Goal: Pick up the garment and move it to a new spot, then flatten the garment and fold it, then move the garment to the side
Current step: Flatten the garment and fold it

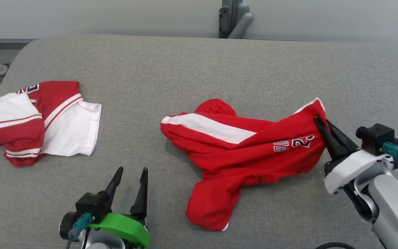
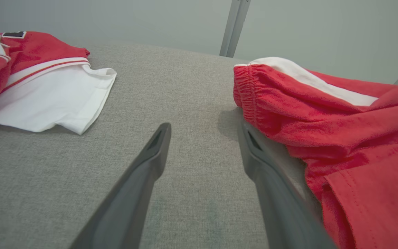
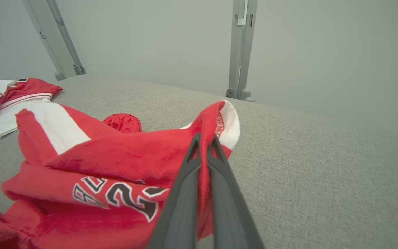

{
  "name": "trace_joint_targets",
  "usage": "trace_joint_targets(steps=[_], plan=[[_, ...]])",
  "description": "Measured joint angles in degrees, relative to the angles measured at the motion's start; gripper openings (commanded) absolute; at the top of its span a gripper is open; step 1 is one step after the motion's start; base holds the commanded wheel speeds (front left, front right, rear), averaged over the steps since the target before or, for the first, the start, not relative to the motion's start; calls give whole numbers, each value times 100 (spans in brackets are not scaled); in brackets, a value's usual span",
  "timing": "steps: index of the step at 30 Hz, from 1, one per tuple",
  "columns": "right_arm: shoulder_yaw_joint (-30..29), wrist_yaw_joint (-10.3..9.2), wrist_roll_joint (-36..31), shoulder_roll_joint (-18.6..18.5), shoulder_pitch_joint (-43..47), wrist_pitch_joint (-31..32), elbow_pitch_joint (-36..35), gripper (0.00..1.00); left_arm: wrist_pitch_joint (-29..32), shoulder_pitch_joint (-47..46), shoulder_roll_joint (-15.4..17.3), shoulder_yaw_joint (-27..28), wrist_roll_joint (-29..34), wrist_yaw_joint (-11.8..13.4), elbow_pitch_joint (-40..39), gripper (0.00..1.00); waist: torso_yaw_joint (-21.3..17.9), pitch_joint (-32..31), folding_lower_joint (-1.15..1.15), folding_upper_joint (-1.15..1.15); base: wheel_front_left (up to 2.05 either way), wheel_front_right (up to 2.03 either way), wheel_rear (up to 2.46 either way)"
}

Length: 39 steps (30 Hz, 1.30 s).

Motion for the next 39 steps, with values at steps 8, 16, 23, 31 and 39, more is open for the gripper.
trace_joint_targets(steps=[8, 16, 23, 31, 39], plan=[[-1094, 0, -824, 515, -13, 0, 1016, 100, 0, -283, 0, -126, -83, 0, 155, 100, -239, 67, 0, 0, 0, 0, 0], [-1860, 0, -1317, 1033, 442, 0, 646, 100, 0, -939, 13, -458, -200, 0, 485, 100, -518, 38, 0, 0, 0, 0, 0], [-1827, 0, -1348, 1209, 599, 0, 460, 100, 0, -1891, 193, -1058, -995, 0, 1365, 100, -835, 100, 0, 0, 0, 0, 0], [-1753, 0, -1348, 1308, 647, 0, 350, 100, 34, -2564, 436, -2086, -2370, -1, 1875, 100, -1104, 243, 0, 0, 0, 0, 0], [-1601, 0, -1277, 1399, 607, 1, 271, 100, 113, -2926, 779, -2873, -3323, 0, 1982, 0, -1219, 346, 0, 0, 0, 0, 0]])
